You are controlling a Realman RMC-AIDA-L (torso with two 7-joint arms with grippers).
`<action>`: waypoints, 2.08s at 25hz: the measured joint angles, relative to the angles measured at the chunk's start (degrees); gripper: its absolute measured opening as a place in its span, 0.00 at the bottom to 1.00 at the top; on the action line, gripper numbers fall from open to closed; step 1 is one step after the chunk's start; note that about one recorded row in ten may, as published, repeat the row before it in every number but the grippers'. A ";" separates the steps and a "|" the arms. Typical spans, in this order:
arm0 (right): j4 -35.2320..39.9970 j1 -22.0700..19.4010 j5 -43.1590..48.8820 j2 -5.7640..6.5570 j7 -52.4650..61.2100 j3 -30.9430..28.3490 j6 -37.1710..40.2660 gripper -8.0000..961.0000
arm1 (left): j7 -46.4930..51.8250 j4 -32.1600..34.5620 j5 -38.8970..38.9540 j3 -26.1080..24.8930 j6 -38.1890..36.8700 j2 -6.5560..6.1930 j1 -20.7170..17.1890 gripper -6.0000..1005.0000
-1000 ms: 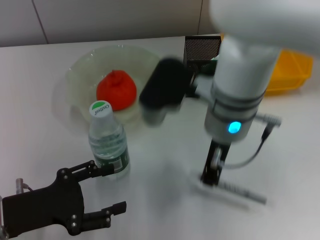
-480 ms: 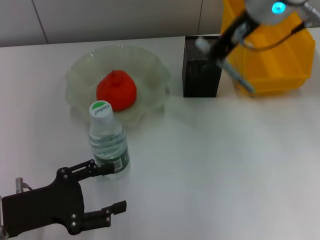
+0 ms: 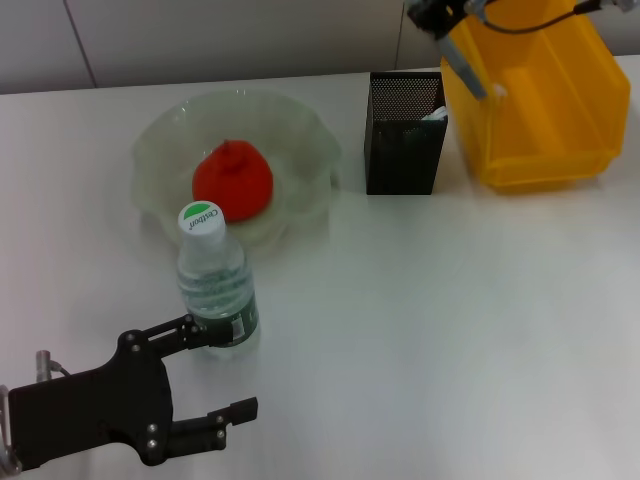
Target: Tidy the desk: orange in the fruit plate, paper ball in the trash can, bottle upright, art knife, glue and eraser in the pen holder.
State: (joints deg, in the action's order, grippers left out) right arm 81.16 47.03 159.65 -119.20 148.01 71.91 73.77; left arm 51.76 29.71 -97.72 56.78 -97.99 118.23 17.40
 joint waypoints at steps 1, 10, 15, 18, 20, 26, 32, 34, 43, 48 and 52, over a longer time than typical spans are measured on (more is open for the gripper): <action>-0.14 -0.37 -0.52 -0.03 -0.22 0.07 -1.30 0.15 | 0.02 0.00 0.01 0.00 0.04 0.07 0.00 0.78; -1.81 -4.45 -7.61 -0.05 -3.55 3.85 -10.61 0.15 | 0.01 -0.64 0.08 -0.14 0.42 0.10 0.05 0.78; -2.18 -8.14 -8.13 -0.16 -4.68 8.74 -17.26 0.18 | -0.39 -0.71 0.08 -0.22 0.44 0.11 0.02 0.79; -2.31 -10.10 -8.42 -0.14 -5.24 11.02 -21.45 0.19 | -0.52 -0.80 0.08 -0.39 0.44 0.15 0.08 0.79; -3.11 -10.56 -8.75 -0.13 -5.47 11.69 -22.84 0.20 | -0.53 -0.81 0.08 -0.51 0.44 0.16 0.09 0.79; -7.33 -9.95 -10.16 -0.06 -5.48 11.58 -24.93 0.23 | -0.53 -0.88 0.07 -0.71 0.26 0.17 0.00 0.79; -9.08 -10.11 -11.35 0.05 -6.04 11.32 -26.44 0.26 | -0.53 -1.39 0.07 -0.78 0.15 0.12 -0.20 0.79; -9.31 -10.33 -11.37 -0.04 -6.26 11.31 -26.54 0.27 | -0.58 -1.40 0.07 -0.79 0.13 0.11 -0.26 0.79; -4.51 -11.88 -17.55 0.05 -6.48 4.82 -18.40 0.46 | 0.38 -1.40 0.07 -1.07 -0.74 -0.13 -0.03 0.79; 2.53 -16.44 -32.99 0.12 -14.69 -6.12 -4.15 0.60 | 4.57 -0.94 -0.20 -1.41 -1.06 -0.80 0.73 0.79; 3.02 -19.53 -44.24 0.41 -22.98 -13.58 6.39 0.65 | 6.75 -0.92 -0.42 -1.39 -1.07 -1.27 1.47 0.79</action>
State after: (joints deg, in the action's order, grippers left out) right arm 84.18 27.50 115.41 -118.79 125.04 58.33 80.16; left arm 58.51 28.79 -98.14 55.38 -99.06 116.96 18.88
